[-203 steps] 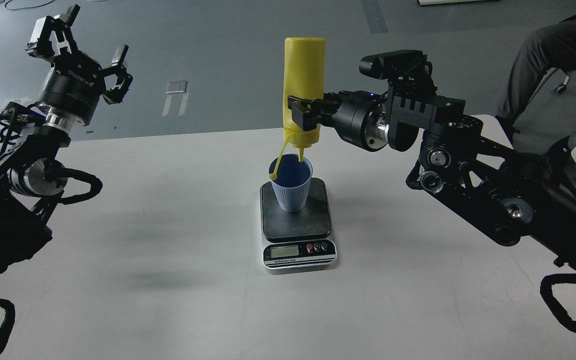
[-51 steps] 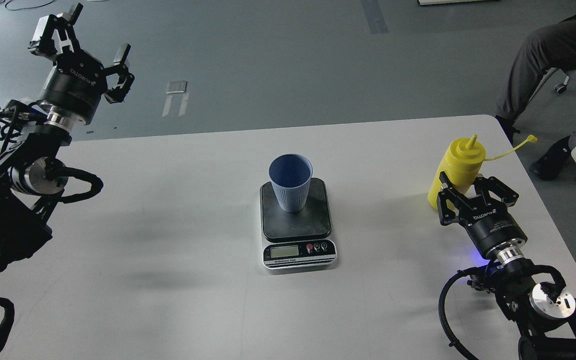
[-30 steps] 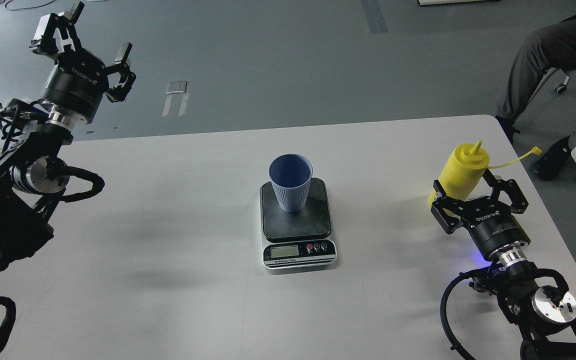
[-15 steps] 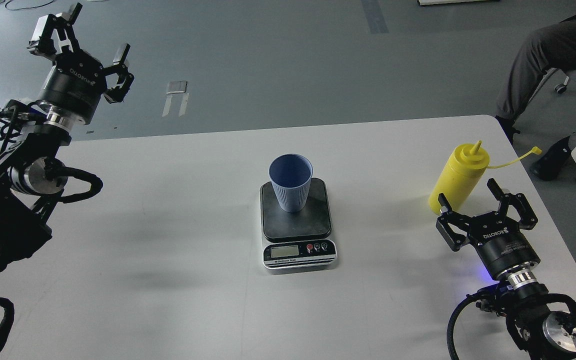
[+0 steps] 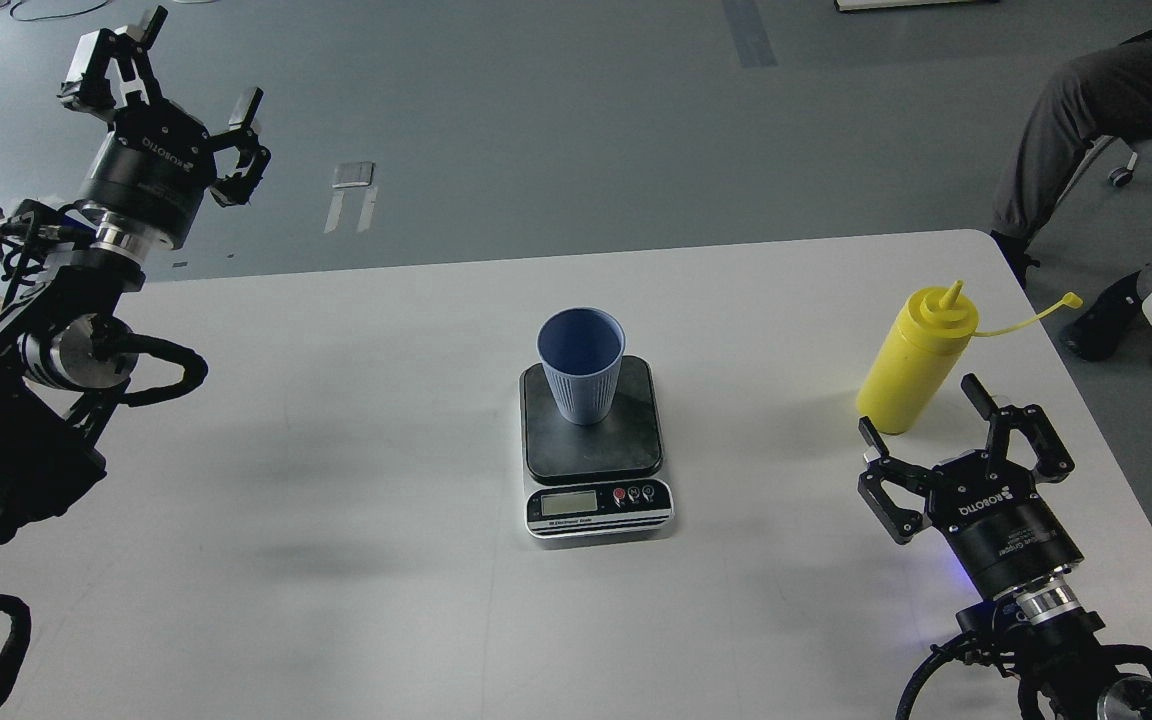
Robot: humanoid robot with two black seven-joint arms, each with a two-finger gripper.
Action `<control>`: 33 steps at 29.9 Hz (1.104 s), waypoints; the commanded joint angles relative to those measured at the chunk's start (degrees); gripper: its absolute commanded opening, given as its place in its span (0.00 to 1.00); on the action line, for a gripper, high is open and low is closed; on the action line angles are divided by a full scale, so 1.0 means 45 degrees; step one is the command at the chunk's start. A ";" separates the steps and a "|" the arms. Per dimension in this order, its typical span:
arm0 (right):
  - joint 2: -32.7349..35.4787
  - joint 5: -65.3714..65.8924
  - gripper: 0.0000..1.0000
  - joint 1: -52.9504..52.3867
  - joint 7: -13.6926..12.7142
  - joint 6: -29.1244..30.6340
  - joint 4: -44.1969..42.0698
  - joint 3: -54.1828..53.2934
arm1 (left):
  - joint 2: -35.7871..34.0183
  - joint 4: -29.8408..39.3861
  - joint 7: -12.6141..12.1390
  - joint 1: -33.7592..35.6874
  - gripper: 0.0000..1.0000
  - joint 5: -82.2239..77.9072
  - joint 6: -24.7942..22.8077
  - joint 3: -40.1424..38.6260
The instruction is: Pour seasoning into cup on scale with both arms
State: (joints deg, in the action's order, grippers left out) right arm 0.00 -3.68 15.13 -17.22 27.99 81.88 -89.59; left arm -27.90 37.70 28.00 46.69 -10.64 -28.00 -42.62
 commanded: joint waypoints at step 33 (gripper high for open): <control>0.4941 0.1950 1.00 -1.0936 -0.0021 0.0002 -0.3504 0.1682 | 0.0068 0.0001 0.0000 0.0112 0.98 -0.0097 0.0000 0.0036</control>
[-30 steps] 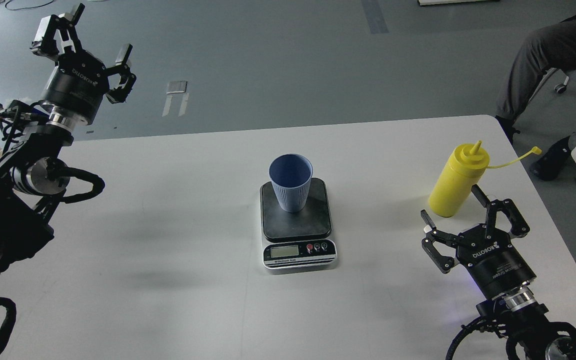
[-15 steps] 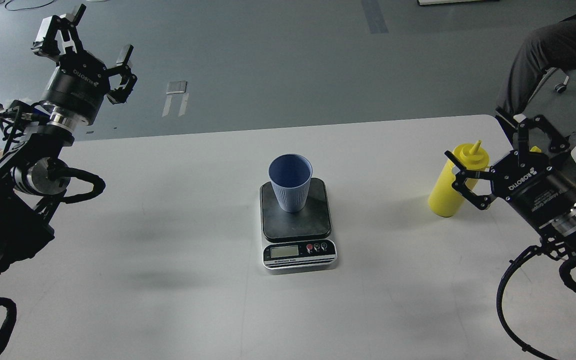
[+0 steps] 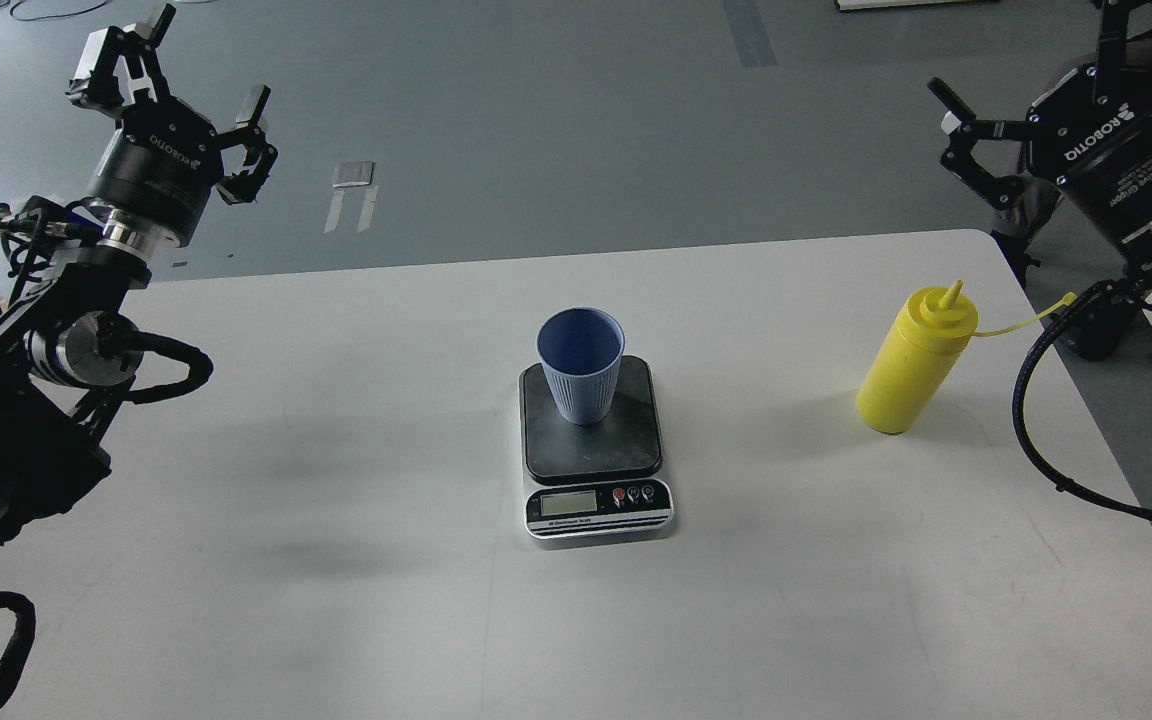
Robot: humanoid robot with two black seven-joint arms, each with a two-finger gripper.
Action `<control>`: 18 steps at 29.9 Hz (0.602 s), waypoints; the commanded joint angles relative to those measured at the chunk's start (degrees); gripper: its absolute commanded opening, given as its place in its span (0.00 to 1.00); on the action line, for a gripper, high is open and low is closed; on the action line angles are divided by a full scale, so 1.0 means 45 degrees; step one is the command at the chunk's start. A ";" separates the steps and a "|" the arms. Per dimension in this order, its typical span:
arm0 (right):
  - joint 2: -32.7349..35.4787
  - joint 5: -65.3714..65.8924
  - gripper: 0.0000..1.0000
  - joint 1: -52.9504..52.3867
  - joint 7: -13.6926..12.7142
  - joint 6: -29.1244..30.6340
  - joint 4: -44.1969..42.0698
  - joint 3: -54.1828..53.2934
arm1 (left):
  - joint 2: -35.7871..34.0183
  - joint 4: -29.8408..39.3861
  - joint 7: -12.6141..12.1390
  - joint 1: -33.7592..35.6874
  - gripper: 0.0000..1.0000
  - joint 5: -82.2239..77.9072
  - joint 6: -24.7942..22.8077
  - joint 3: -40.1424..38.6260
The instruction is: Pour seasoning into cup on scale with both arms
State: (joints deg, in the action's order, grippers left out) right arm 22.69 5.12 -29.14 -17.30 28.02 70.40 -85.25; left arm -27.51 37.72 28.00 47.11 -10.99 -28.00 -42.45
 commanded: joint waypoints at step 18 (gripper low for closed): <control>-0.3244 0.1673 0.99 -0.3700 0.0016 -0.1148 -0.4295 0.1873 | 0.0157 -0.0236 0.0000 0.1016 0.98 -0.0098 0.0000 0.0000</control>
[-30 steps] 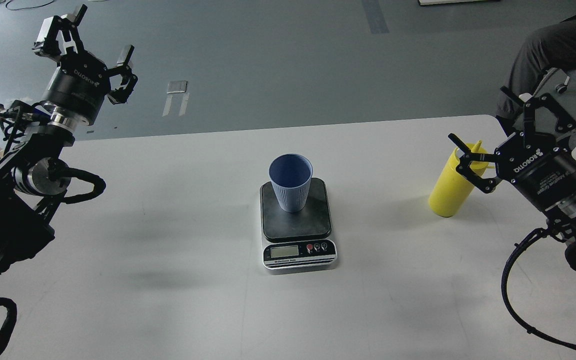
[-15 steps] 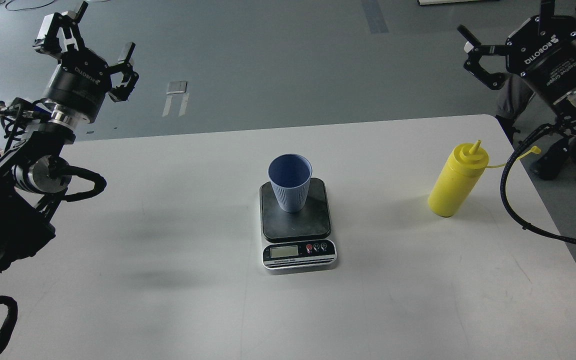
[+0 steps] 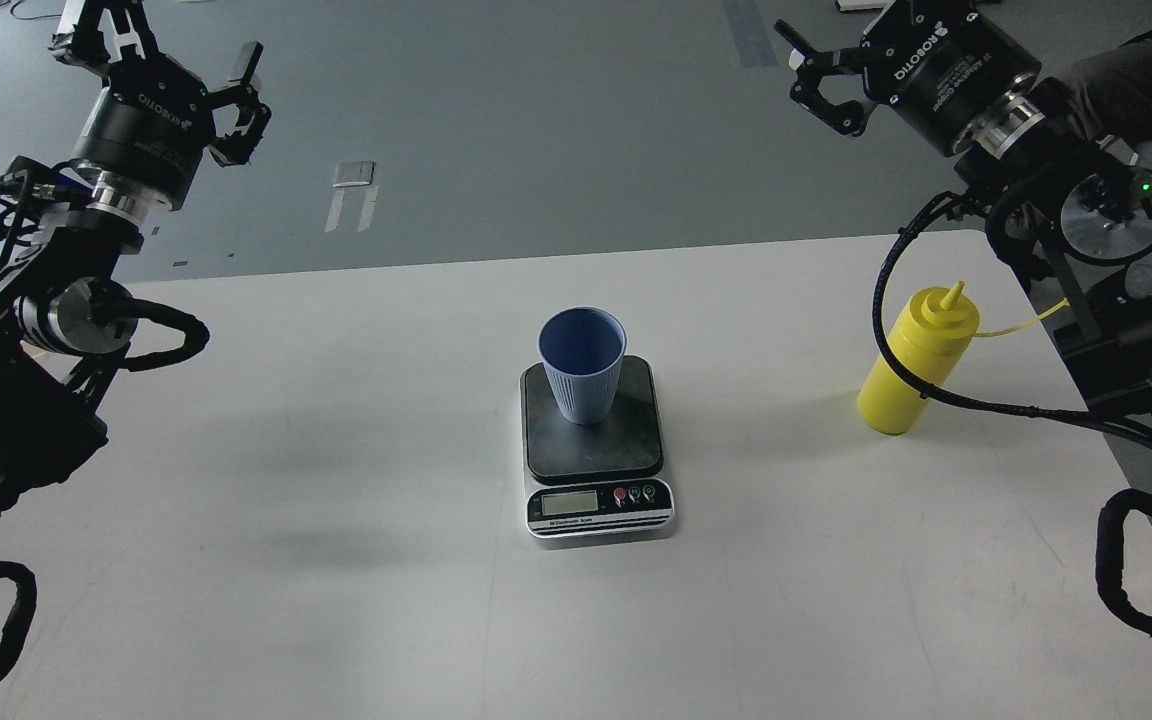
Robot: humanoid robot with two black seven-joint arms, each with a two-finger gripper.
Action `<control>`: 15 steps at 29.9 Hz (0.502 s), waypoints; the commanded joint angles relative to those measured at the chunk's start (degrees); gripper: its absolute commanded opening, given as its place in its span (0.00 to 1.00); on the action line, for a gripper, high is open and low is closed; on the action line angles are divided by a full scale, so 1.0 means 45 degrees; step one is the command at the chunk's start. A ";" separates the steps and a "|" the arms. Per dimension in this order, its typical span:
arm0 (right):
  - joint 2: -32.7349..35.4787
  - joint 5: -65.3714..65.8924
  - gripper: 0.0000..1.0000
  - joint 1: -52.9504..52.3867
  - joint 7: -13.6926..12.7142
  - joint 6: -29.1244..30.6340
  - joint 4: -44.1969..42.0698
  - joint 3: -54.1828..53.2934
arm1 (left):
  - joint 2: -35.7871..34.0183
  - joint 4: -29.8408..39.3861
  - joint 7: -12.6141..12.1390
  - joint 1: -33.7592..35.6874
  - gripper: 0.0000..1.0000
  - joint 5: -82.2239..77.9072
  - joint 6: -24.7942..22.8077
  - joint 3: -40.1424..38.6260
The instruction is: Pour seasoning into cup on scale with both arms
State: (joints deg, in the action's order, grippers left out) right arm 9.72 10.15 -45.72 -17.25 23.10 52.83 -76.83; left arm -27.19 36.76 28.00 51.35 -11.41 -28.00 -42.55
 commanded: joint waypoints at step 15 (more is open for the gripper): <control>-0.0500 0.2452 1.00 -0.0173 0.0161 0.0003 -0.0607 -0.0076 | 0.0573 0.0014 0.0000 0.0210 0.98 -0.0003 0.0000 0.0021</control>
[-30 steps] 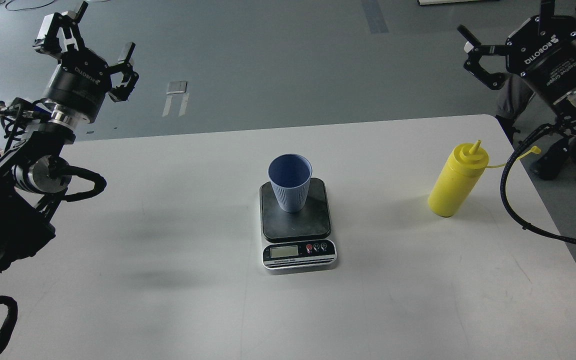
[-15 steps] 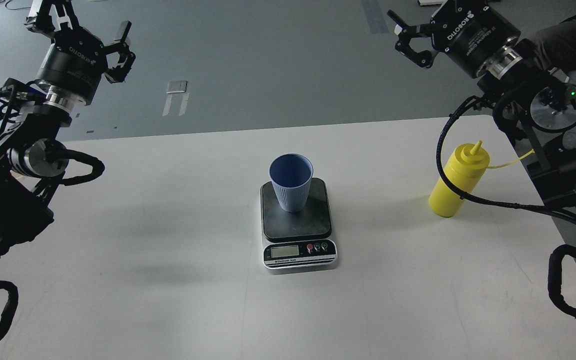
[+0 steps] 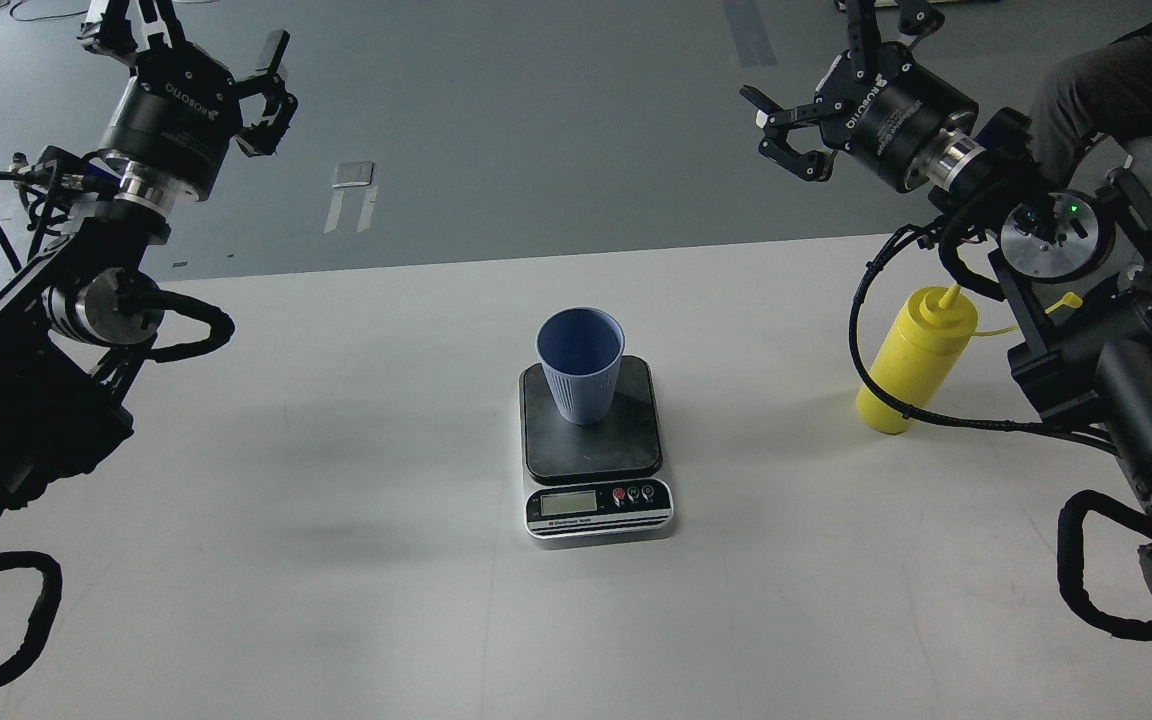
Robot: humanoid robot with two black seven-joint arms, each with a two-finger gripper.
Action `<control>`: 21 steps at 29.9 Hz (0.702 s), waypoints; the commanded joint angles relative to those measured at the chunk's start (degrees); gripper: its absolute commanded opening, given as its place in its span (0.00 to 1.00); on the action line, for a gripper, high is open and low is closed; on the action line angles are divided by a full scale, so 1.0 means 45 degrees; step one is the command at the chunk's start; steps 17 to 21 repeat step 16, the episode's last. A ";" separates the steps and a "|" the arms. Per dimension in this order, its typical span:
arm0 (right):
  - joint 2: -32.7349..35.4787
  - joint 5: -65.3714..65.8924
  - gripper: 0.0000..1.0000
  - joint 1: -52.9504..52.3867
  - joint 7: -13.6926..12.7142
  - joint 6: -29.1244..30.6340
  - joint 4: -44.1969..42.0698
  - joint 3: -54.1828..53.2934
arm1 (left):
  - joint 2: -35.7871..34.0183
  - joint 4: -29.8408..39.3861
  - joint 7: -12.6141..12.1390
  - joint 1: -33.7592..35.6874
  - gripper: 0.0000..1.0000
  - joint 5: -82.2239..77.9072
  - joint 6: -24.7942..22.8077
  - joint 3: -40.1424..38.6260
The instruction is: Pour seasoning into cup on scale with both arms
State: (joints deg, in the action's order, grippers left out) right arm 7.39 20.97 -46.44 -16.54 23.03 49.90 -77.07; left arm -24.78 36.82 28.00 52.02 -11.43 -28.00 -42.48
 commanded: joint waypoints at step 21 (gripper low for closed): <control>-0.0001 0.0556 1.00 -0.0012 0.0005 0.0077 0.0162 -0.0003 | 0.0037 -0.0018 0.0000 0.0042 0.98 0.0001 0.0000 0.0025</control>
